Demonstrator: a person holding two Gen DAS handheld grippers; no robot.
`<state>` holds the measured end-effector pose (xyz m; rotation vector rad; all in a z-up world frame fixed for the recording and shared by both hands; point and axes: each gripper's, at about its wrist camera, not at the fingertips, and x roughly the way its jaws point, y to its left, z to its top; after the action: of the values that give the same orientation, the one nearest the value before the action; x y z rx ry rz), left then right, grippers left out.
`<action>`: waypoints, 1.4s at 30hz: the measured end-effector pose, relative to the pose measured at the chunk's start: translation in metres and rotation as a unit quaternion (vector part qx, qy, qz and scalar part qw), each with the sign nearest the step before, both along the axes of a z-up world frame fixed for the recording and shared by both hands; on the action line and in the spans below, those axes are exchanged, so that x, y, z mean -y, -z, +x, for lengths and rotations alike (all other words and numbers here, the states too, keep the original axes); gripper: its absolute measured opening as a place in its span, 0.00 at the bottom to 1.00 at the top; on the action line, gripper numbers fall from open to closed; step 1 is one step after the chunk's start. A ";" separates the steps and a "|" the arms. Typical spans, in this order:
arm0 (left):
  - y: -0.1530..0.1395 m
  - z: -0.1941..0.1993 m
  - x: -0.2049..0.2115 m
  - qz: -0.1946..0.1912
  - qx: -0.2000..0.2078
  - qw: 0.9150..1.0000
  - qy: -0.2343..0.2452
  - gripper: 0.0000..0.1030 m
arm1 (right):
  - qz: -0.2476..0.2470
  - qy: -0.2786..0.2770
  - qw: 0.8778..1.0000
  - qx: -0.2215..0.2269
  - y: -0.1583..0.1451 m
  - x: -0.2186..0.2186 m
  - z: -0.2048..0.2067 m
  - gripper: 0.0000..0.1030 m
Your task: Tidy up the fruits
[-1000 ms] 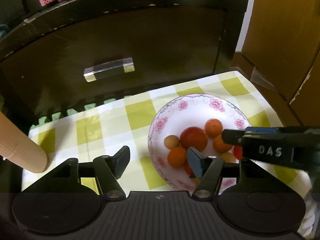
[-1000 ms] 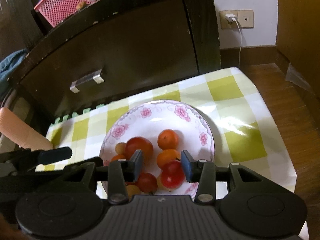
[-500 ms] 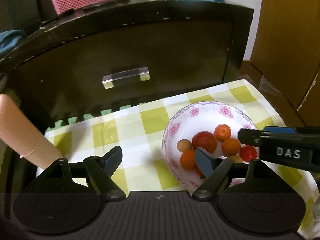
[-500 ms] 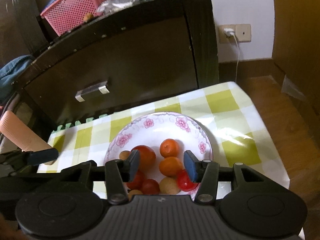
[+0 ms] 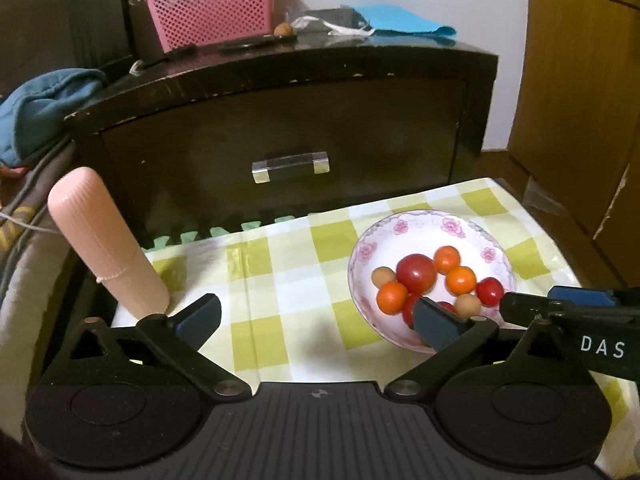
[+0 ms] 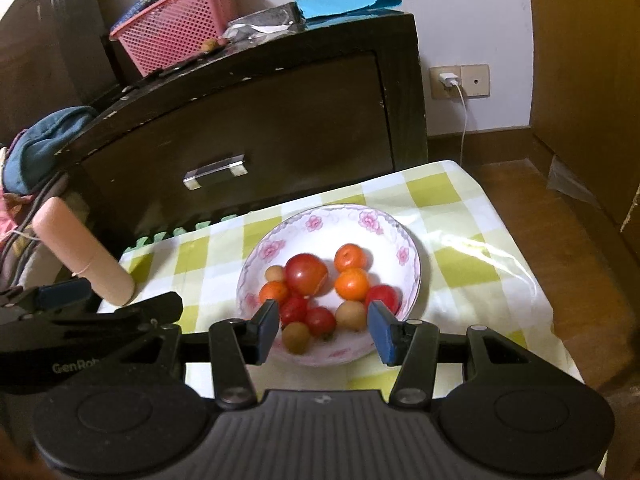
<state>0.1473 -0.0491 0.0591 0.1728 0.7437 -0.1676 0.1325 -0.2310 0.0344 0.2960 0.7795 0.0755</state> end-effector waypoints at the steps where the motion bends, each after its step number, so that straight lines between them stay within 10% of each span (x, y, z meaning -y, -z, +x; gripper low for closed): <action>1: 0.000 -0.004 -0.001 0.000 0.001 1.000 -0.001 1.00 | 0.000 0.001 1.000 0.002 -0.001 -0.001 -0.004 0.46; 11: 0.011 -0.048 -0.001 0.074 0.006 0.997 -0.008 1.00 | 0.009 0.007 1.000 0.001 -0.002 -0.010 -0.054 0.47; 42: 0.034 -0.103 -0.027 0.037 -0.061 0.997 -0.003 1.00 | -0.004 0.007 0.999 -0.040 0.018 -0.037 -0.130 0.48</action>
<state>0.0439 -0.0224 0.0252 0.2319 0.8722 -0.1454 0.0025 -0.1936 0.0168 0.2973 0.8565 0.0474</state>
